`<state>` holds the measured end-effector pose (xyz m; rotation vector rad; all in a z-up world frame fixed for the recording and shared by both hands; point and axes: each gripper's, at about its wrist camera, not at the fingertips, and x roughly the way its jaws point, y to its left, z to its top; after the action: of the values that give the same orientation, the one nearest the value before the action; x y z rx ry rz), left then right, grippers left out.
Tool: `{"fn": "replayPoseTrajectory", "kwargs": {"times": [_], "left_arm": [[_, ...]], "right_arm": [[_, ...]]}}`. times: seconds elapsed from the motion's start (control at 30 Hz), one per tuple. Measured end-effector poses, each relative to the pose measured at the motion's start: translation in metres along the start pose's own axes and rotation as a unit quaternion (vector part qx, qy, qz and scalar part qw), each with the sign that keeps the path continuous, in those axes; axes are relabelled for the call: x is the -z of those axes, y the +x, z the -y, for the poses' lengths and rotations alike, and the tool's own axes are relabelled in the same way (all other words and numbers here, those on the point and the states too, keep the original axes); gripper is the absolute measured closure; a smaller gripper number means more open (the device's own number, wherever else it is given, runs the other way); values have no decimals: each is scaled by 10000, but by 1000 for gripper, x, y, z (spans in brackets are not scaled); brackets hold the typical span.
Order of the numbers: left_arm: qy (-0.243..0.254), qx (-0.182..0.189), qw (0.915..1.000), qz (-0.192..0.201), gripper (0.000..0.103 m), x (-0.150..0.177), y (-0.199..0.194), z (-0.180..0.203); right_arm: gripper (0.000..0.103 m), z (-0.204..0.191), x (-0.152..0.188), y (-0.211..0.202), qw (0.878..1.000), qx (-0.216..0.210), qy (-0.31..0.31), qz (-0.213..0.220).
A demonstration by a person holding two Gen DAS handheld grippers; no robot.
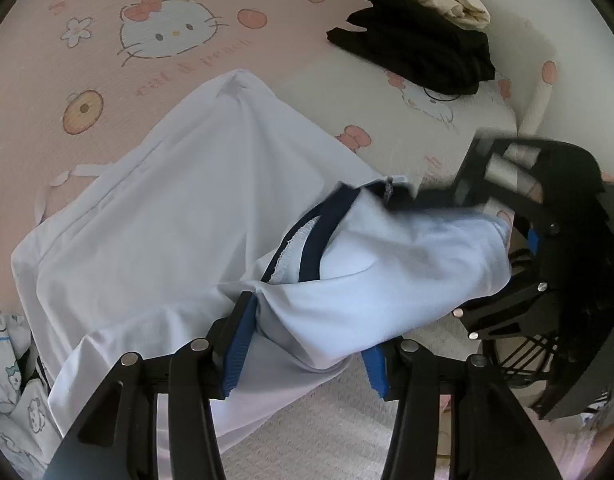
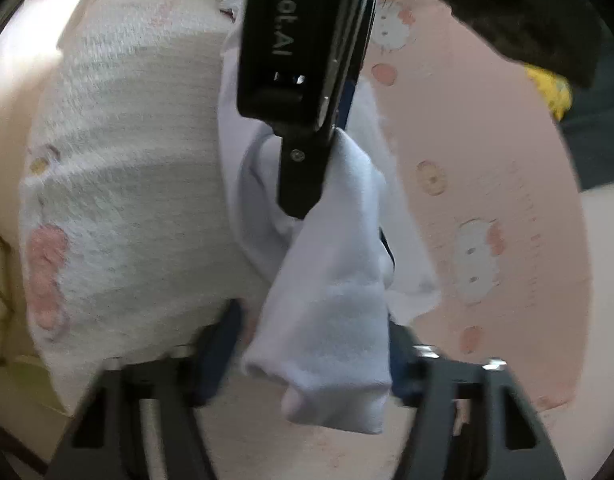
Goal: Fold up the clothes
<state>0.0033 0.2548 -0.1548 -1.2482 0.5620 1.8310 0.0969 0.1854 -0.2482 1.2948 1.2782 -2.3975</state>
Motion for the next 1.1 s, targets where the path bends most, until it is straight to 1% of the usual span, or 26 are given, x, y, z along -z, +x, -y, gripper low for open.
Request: {"fn": "replayPoseTrajectory", "kwargs": {"times": [0.07, 0.1, 0.13, 0.17, 0.2, 0.23, 0.3, 0.33, 0.37, 0.4, 0.43, 0.53, 0.6, 0.63, 0.67, 0.73, 0.77, 0.8, 0.83, 0.87, 0.9, 0.93, 0.97, 1.0, 1.07, 1.1], "left_arm": [[38, -17, 10000, -36, 57, 0, 1, 2], [42, 4, 10000, -46, 57, 0, 1, 2], [47, 19, 10000, -62, 57, 1, 0, 2], [48, 27, 10000, -75, 57, 1, 0, 1], [34, 21, 10000, -83, 57, 1, 0, 0], [13, 10, 10000, -91, 57, 1, 0, -1], [-106, -12, 9999, -95, 57, -1, 1, -5], [-186, 13, 9998, -96, 57, -3, 1, -7], [-292, 44, 9995, -99, 57, -4, 2, -10], [-417, 115, 9990, -106, 57, -5, 1, -14], [-545, 200, 9983, -114, 57, -6, 0, -17], [-928, 456, 9946, -137, 57, -7, -3, -29], [-1195, 594, 9910, -75, 54, -7, -10, -36], [-1298, 625, 9896, -30, 52, -6, -14, -38], [-1393, 610, 9884, 41, 48, -4, -19, -40], [-1557, 560, 9860, 198, 44, 2, -31, -43], [-1596, 565, 9852, 250, 40, 6, -37, -44], [-1627, 580, 9845, 296, 39, 11, -43, -46], [-1648, 462, 9847, 327, 39, 17, -49, -47], [-1665, 298, 9850, 332, 39, 22, -53, -47], [-1691, 141, 9849, 335, 39, 26, -55, -46], [-1723, -17, 9844, 352, 39, 35, -60, -48], [-1767, -118, 9834, 395, 39, 43, -66, -53], [-1815, -196, 9822, 447, 39, 52, -72, -59], [-1942, -237, 9798, 425, 39, 67, -78, -68], [-2004, -298, 9785, 386, 39, 73, -79, -72]], "right_arm": [[68, 14, -2, -1, 9965, -615, 550, -93], [70, 26, 0, -1, 9889, -1071, 1028, -99], [71, 41, 3, 1, 9744, -1570, 1608, -89], [71, 56, 7, 3, 9530, -2079, 2203, -110], [71, 71, 16, 9, 9233, -2593, 2830, -158], [71, 85, 26, 16, 8907, -3005, 3406, -182], [71, 106, 47, 30, 8278, -3569, 4324, -210], [71, 112, 56, 34, 8009, -3770, 4648, -208], [71, 115, 64, 37, 7788, -3910, 4902, -189], [72, 117, 73, 38, 7589, -4021, 5119, -182], [72, 118, 80, 39, 7420, -4102, 5300, -165], [72, 120, 92, 37, 7073, -4179, 5702, -45], [72, 123, 98, 38, 6911, -4188, 5891, 26], [72, 125, 99, 38, 6879, -4179, 5933, 59], [72, 129, 98, 40, 6916, -4139, 5918, 88], [72, 129, 96, 42, 6983, -4091, 5873, 124], [72, 129, 97, 42, 7023, -4076, 5836, 123], [72, 129, 97, 40, 7118, -4015, 5762, 122], [72, 128, 92, 40, 7237, -3940, 5664, 140], [72, 127, 88, 39, 7325, -3880, 5592, 140], [72, 126, 86, 40, 7350, -3856, 5576, 118], [72, 125, 85, 41, 7349, -3847, 5584, 95], [72, 125, 83, 42, 7367, -3813, 5585, 73], [72, 126, 81, 41, 7438, -3730, 5547, 65], [71, 125, 75, 36, 7663, -3524, 5371, 70], [71, 124, 71, 33, 7796, -3426, 5243, 61]]}}
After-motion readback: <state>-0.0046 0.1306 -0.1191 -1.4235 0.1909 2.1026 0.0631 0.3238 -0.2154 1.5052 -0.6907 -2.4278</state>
